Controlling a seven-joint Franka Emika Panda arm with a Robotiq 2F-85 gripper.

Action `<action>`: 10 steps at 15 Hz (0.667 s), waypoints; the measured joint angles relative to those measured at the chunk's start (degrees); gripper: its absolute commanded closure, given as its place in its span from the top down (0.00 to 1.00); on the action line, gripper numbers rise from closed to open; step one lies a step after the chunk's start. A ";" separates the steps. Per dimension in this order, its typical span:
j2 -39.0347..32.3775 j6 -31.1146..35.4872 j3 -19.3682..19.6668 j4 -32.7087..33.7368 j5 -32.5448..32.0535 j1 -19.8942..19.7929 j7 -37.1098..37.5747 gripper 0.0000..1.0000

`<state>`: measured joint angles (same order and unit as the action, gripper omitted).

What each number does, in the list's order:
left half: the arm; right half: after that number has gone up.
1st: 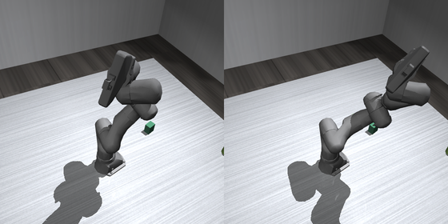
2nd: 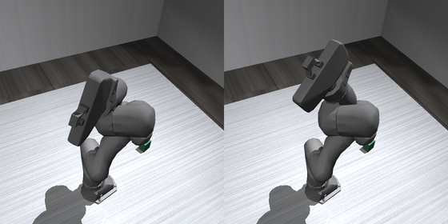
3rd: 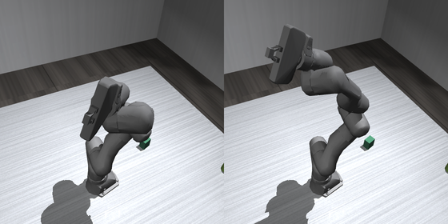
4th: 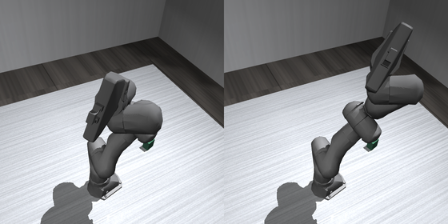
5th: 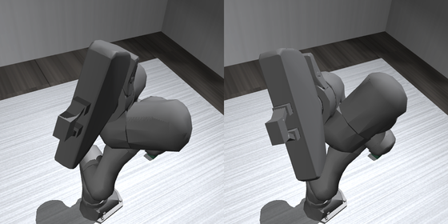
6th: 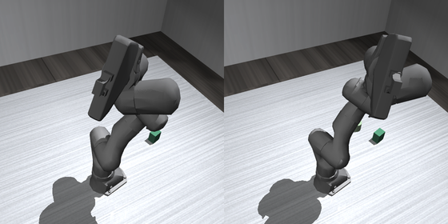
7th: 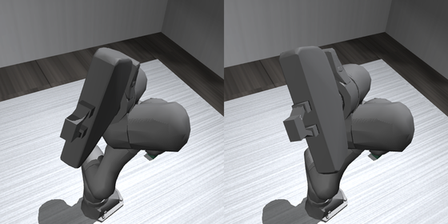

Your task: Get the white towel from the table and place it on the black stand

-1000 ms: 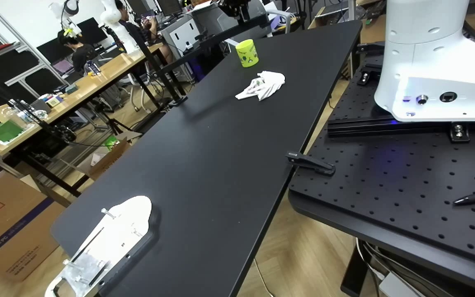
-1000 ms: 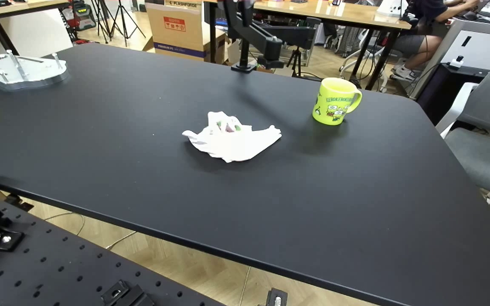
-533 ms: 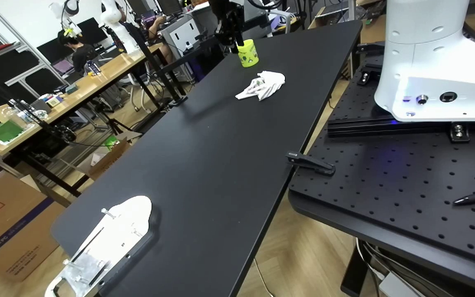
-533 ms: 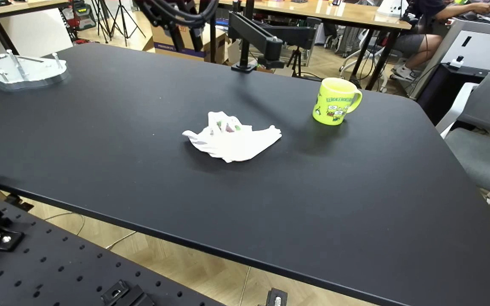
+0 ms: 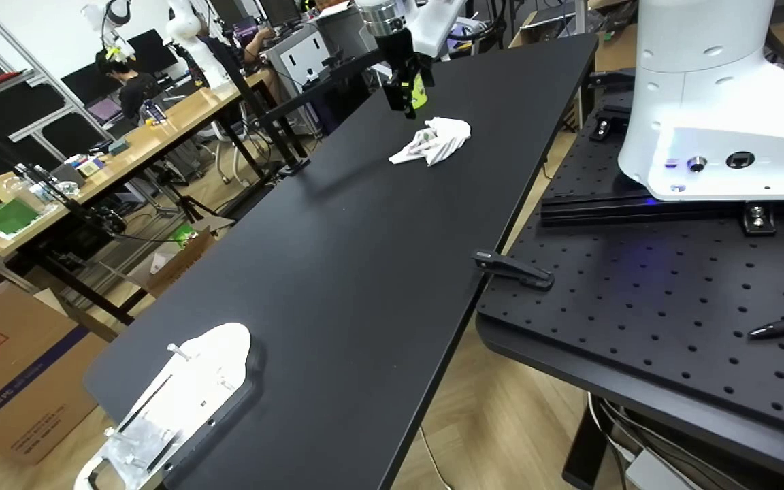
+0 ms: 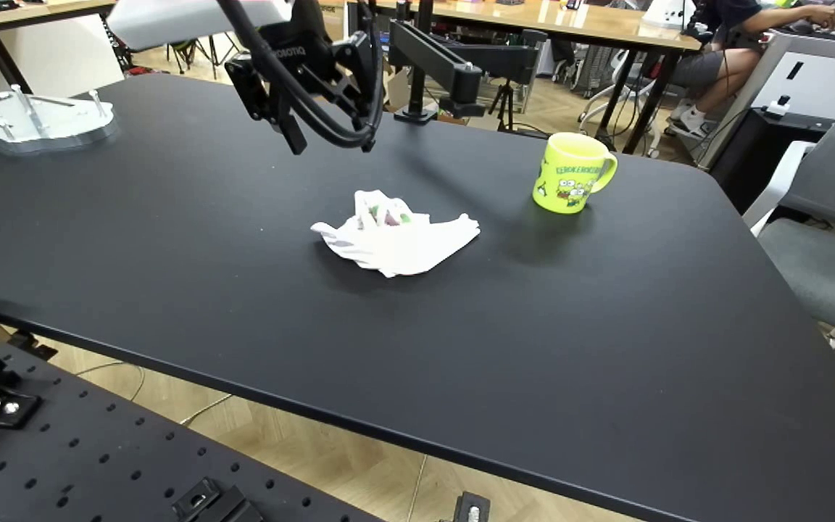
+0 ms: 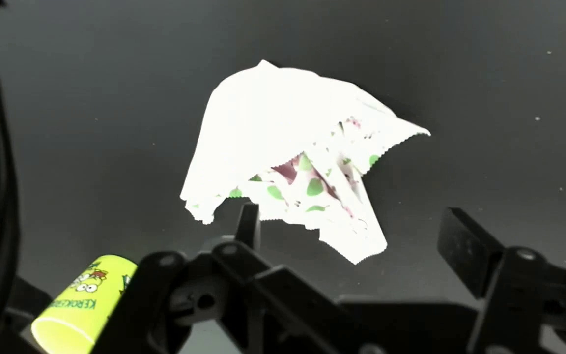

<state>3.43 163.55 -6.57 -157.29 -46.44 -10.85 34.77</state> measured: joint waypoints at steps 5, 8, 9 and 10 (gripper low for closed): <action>-2.94 -0.18 0.34 0.61 -16.21 -2.87 15.33 1.00; -6.66 -0.28 0.56 1.87 -21.82 -3.22 24.14 1.00; -8.45 -0.43 0.76 2.54 -23.55 -3.22 26.96 1.00; -10.41 -0.57 1.07 3.34 -25.27 -3.21 29.62 1.00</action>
<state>-6.98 162.98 -5.50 -153.95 -71.71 -14.06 64.39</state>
